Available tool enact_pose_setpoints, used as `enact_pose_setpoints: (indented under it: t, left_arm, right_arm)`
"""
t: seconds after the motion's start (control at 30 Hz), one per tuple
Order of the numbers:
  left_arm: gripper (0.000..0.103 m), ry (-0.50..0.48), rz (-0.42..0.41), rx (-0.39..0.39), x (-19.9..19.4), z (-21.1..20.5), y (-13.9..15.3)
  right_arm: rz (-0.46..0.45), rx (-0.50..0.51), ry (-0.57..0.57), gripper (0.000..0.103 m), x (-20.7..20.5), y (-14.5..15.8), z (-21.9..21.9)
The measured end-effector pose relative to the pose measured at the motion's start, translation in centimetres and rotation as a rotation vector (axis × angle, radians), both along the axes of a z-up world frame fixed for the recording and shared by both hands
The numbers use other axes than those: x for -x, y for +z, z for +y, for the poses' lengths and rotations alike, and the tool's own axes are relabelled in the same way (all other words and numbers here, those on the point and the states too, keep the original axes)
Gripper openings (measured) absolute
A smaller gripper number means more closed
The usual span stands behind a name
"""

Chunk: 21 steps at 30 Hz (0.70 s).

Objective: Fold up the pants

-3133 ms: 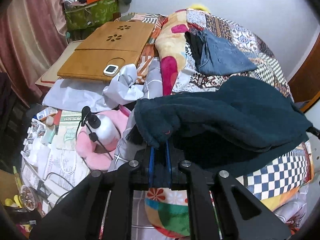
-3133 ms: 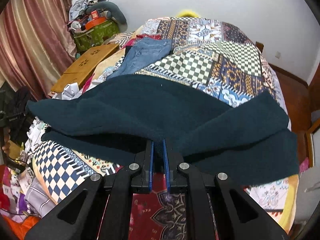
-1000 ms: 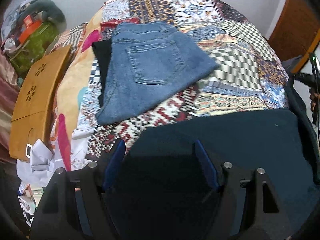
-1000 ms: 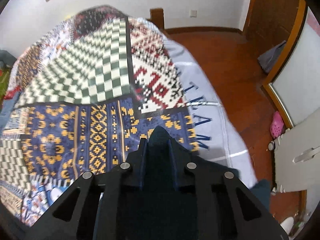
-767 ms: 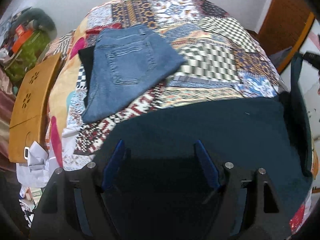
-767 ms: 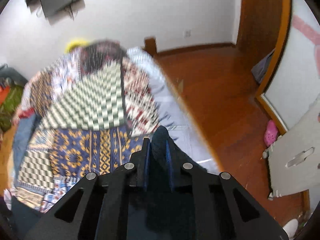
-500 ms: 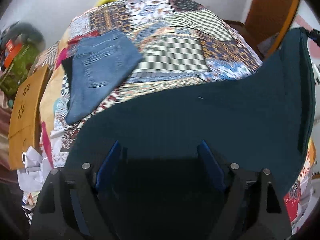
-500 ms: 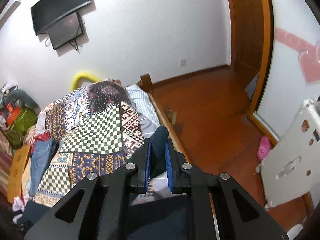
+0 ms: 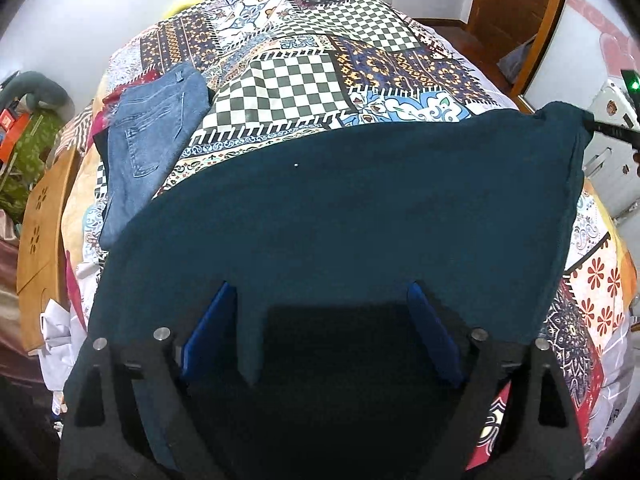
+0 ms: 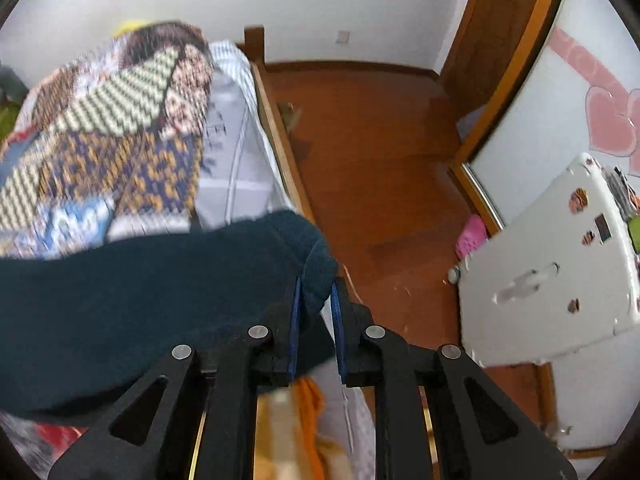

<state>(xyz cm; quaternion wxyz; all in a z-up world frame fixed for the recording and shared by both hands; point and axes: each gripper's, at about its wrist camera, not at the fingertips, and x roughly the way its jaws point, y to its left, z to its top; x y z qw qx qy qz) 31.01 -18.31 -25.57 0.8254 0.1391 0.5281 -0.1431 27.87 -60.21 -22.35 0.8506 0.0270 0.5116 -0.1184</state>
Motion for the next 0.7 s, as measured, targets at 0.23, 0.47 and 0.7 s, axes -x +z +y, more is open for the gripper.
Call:
enact_pose_setpoints:
  t: [0.23,0.47,0.7]
  left_arm:
    - [0.089,0.006,-0.014,0.047,0.8,0.3,1.0]
    - [0.089,0.100,-0.143,0.127,1.2,5.3,6.3]
    - [0.090,0.277,-0.274,0.134,2.2,16.4,10.9]
  right_arm:
    - [-0.043,-0.024,-0.036,0.023,2.5,3.8,-0.5]
    - [-0.203,-0.018,0.083,0.045,3.2,10.2,5.2]
    - [-0.331,-0.075,0.291,0.055,2.6,13.8,15.5]
